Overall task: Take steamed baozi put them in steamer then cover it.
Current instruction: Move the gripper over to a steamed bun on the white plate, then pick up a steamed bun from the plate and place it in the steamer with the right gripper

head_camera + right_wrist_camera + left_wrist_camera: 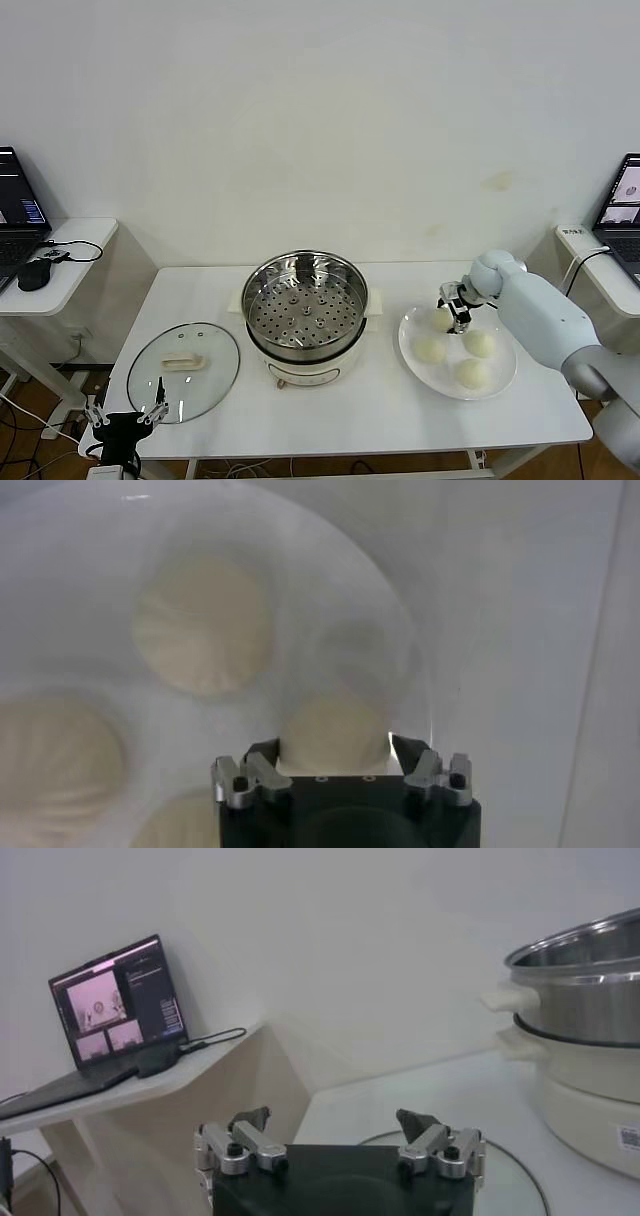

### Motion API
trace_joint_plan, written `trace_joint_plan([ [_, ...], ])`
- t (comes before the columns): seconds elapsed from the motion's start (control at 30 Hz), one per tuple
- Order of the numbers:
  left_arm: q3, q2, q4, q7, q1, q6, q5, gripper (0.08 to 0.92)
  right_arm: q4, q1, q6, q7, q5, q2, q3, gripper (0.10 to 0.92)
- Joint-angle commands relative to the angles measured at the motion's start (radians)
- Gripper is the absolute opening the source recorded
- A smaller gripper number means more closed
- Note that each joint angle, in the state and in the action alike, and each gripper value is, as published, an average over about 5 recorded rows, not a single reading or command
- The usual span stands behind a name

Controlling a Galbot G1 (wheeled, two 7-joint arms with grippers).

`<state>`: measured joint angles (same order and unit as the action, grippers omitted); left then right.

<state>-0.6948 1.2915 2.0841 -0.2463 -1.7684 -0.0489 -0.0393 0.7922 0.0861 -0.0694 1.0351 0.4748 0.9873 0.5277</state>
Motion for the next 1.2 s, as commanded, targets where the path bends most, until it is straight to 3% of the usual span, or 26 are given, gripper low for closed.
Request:
trace_joint_plan([
  [0.03, -0.001, -0.001, 0.005, 0.000, -0.004, 0.001, 0.000, 0.823, 0.031, -0.014, 0.001, 0.008, -0.019, -0.021, 0.018, 0.665],
  [0.43, 0.004, -0.003, 0.011, -0.002, -0.001, 0.001, -0.002, 0.823, 0.297, -0.261, 0.053, 0.043, -0.327, -0.207, 0.228, 0.662],
  [0.6, 0.006, -0.007, 0.013, -0.002, 0.004, 0.001, -0.006, 0.823, 0.384, -0.473, 0.071, 0.037, -0.466, -0.211, 0.389, 0.665],
  [0.9, -0.001, -0.018, 0.010, -0.001, 0.000, 0.016, -0.023, 0.823, 0.396, -0.705, 0.061, -0.018, -0.632, -0.016, 0.587, 0.670],
  [1.2, -0.024, -0.020, 0.009, -0.001, -0.002, 0.022, -0.035, 0.823, 0.325, -0.713, -0.023, -0.081, -0.673, 0.266, 0.698, 0.670],
])
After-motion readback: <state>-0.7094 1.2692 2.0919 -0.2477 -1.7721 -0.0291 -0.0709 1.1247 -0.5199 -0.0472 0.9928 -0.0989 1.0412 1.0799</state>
